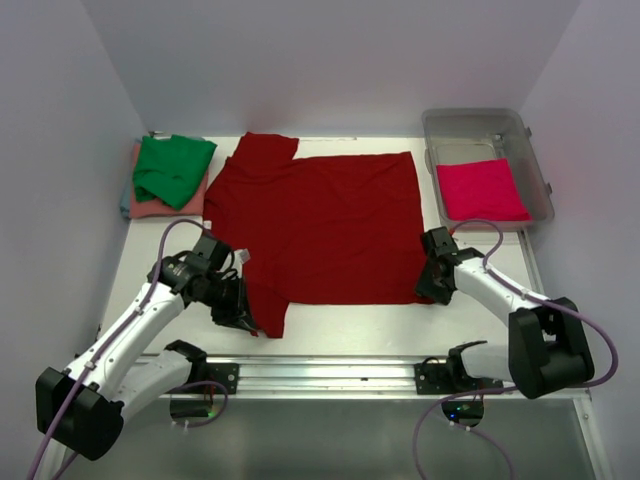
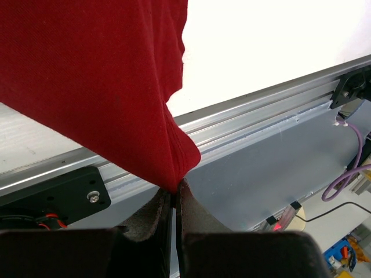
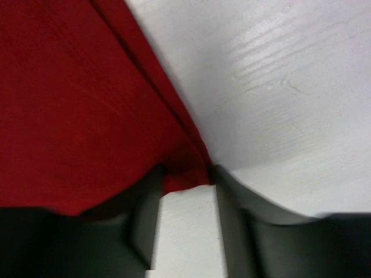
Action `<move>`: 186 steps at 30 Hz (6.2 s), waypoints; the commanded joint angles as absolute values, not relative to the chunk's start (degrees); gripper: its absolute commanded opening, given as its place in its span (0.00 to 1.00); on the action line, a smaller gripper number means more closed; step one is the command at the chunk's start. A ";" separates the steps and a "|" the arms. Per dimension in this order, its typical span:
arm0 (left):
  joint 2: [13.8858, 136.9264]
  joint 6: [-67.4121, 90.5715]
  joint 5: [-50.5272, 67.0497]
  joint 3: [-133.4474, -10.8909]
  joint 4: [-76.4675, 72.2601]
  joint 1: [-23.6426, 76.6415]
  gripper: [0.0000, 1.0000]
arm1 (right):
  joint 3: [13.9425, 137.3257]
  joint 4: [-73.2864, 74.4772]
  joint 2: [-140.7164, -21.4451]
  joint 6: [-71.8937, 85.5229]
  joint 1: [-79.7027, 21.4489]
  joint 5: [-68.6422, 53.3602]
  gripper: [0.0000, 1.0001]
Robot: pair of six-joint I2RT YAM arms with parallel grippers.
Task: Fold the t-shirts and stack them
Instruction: Fold the tshirt
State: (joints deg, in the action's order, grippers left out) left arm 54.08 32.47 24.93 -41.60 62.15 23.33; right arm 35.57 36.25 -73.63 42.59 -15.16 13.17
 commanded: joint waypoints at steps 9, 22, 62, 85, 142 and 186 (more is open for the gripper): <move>52.47 34.10 25.49 -43.76 62.58 23.64 0.00 | 34.45 35.77 -68.92 43.16 -15.47 15.64 0.00; 48.69 38.32 8.97 -49.49 60.39 23.64 0.00 | 43.58 40.70 -65.64 40.43 -15.38 16.44 0.01; 72.86 27.07 -11.34 -59.50 33.23 11.95 0.00 | 63.54 29.88 -93.77 36.04 -11.95 21.98 0.01; 75.58 26.54 -14.68 -61.26 31.91 10.99 0.00 | 68.64 28.57 -97.99 35.86 -11.95 22.06 0.00; 85.09 31.55 -8.19 -66.91 11.69 8.96 1.00 | 56.78 3.61 -86.77 31.56 -15.99 23.38 0.95; 88.07 35.60 13.01 -43.86 -1.58 10.02 0.00 | 68.46 17.49 -105.37 35.07 -20.83 22.06 0.00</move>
State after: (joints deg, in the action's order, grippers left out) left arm 90.00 36.86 12.67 -43.29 -0.34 9.85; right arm 64.77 17.26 -103.39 35.03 -20.62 19.09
